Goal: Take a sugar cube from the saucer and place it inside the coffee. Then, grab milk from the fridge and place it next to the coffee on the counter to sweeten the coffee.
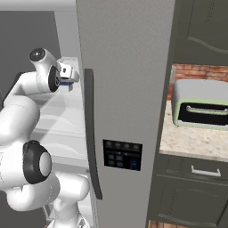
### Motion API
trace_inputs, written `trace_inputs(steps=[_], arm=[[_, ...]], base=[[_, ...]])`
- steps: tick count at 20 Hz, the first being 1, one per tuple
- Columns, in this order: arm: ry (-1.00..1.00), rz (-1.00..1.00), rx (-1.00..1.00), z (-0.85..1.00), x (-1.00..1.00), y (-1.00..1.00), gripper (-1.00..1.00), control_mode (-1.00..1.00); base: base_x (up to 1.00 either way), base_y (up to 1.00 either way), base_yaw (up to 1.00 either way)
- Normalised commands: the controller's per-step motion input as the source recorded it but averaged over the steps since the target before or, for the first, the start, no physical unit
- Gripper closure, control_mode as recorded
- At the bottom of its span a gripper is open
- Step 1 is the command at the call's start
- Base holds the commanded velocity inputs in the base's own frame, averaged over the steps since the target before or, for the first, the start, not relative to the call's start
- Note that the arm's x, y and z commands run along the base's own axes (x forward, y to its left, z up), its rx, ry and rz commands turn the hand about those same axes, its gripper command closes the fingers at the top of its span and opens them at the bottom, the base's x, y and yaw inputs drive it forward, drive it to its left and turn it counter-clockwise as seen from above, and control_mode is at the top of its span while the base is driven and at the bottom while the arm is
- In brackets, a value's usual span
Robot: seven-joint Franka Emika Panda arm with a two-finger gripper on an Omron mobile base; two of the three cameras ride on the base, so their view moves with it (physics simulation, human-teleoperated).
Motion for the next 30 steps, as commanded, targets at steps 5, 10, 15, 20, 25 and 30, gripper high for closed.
trace_inputs(steps=[5, 10, 15, 20, 25, 30], arm=[[0.0, 0.0, 0.0, 0.0, 0.08, 0.0, 1.0, -1.0], [0.0, 0.0, 0.0, 0.0, -0.02, 0.0, 1.0, -1.0], [-0.14, 0.0, 0.0, 0.2, -0.47, 0.0, 1.0, -1.0], [-0.17, 0.0, 0.0, 0.5, -0.93, -0.06, 1.0, -1.0], [-0.05, 0.0, 0.02, 0.44, -1.0, -0.24, 1.0, -1.0], [0.0, 0.01, 0.06, 0.26, -1.0, -0.36, 1.0, -1.0]], base=[[0.0, 0.0, 0.0], [0.0, 0.0, 0.0], [0.0, 0.0, 0.0], [0.0, 0.0, 0.0], [0.0, 0.0, 0.0], [0.0, 0.0, 0.0]])
